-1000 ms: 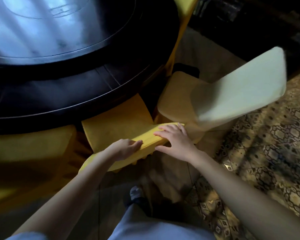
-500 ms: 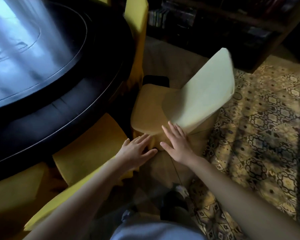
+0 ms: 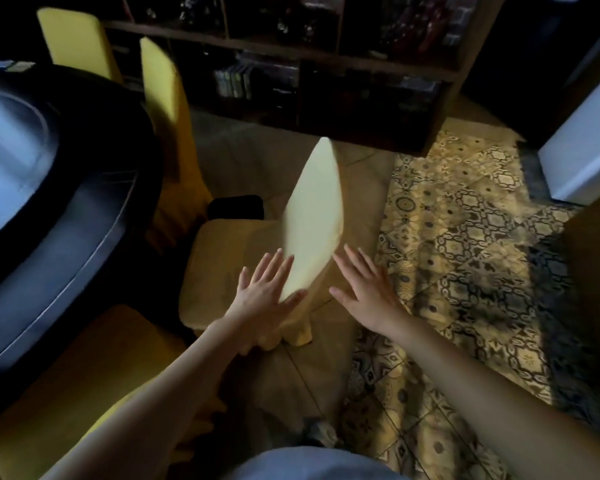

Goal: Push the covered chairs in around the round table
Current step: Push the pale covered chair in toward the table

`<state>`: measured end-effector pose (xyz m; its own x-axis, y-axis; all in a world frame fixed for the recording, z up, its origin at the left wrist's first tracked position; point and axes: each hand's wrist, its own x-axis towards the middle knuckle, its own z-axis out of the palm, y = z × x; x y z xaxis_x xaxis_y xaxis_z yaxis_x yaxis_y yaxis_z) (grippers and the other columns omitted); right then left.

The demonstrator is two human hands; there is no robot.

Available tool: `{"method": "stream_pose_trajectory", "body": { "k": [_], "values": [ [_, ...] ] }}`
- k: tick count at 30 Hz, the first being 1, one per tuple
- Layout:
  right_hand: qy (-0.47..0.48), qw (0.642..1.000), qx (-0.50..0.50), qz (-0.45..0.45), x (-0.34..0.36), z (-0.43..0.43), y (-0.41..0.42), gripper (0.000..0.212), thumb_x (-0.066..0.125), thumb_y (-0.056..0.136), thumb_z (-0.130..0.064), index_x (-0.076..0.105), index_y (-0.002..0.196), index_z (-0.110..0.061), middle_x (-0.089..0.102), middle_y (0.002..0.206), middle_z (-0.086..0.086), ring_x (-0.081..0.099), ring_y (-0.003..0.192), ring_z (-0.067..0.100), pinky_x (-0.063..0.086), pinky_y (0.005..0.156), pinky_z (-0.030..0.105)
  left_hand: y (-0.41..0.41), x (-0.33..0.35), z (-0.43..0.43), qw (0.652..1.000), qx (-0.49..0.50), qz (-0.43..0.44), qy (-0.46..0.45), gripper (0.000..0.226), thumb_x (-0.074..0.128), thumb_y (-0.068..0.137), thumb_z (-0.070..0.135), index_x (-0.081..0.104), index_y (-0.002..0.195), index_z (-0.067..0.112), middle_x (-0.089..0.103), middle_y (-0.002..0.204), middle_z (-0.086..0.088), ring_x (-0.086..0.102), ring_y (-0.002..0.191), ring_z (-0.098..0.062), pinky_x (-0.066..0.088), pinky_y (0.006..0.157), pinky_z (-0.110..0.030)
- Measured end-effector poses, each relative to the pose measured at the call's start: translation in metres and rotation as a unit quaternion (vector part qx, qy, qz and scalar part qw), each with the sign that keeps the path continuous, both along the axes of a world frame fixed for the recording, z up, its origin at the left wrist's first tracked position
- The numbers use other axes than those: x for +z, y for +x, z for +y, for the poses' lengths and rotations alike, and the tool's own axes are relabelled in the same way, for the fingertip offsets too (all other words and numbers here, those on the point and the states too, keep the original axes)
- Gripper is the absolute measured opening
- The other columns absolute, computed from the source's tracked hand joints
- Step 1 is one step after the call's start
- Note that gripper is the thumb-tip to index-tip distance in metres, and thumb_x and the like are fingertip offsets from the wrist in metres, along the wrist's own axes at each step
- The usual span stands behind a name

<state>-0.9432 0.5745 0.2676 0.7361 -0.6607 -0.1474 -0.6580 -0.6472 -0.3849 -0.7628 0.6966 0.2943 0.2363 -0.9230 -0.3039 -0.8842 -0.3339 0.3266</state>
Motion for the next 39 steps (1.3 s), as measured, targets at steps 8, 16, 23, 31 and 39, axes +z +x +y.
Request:
{"method": "stream_pose_trajectory", "body": {
  "k": [8, 16, 23, 31, 39],
  "values": [
    [0.008, 0.997, -0.069, -0.016, 0.013, -0.076, -0.069, 0.066, 0.032, 0.095, -0.055, 0.002, 0.15, -0.037, -0.015, 0.158, -0.011, -0.016, 0.144, 0.013, -0.002, 0.115, 0.052, -0.043, 0.014, -0.105, 0.997, -0.05, -0.055, -0.037, 0.08, 0.011, 0.082, 0.067, -0.011, 0.149, 0.031, -0.022, 0.156, 0.006, -0.021, 0.143, -0.02, -0.011, 0.115, -0.053],
    [0.013, 0.996, -0.088, -0.023, 0.002, -0.132, -0.085, 0.068, 0.03, 0.093, -0.059, -0.003, 0.149, -0.038, -0.016, 0.158, -0.012, -0.02, 0.143, 0.012, -0.005, 0.115, 0.051, -0.05, 0.022, -0.18, 0.996, -0.049, -0.057, -0.043, 0.082, 0.009, 0.077, 0.067, -0.009, 0.149, 0.031, -0.019, 0.157, 0.005, -0.021, 0.144, -0.019, -0.01, 0.116, -0.053],
    [0.037, 0.996, -0.078, 0.006, 0.003, -0.221, -0.07, 0.069, 0.029, 0.094, -0.059, -0.006, 0.149, -0.036, -0.018, 0.157, -0.011, -0.023, 0.142, 0.013, -0.005, 0.117, 0.052, -0.036, 0.011, -0.276, 0.997, -0.032, -0.051, -0.052, 0.081, 0.011, 0.079, 0.067, -0.006, 0.149, 0.031, -0.016, 0.158, 0.005, -0.018, 0.145, -0.02, -0.012, 0.114, -0.052],
    [0.014, 0.999, -0.016, 0.04, 0.03, -0.343, -0.032, 0.067, 0.036, 0.096, -0.051, -0.001, 0.15, -0.036, -0.019, 0.157, -0.013, -0.023, 0.142, 0.009, -0.007, 0.115, 0.05, -0.015, 0.007, -0.377, 0.995, 0.016, -0.012, -0.094, 0.072, 0.021, 0.09, 0.061, -0.005, 0.15, 0.031, -0.016, 0.158, 0.003, -0.019, 0.144, -0.018, -0.016, 0.112, -0.046],
    [0.017, 0.995, 0.094, 0.033, 0.023, -0.393, 0.047, 0.065, 0.032, 0.095, -0.054, 0.004, 0.15, -0.035, -0.011, 0.159, -0.009, -0.017, 0.144, 0.012, -0.002, 0.117, 0.05, 0.032, 0.006, -0.378, 0.99, 0.121, -0.043, -0.057, 0.081, 0.013, 0.08, 0.066, -0.006, 0.15, 0.03, -0.014, 0.159, 0.004, -0.016, 0.145, -0.02, -0.011, 0.114, -0.05]
  ]
}}
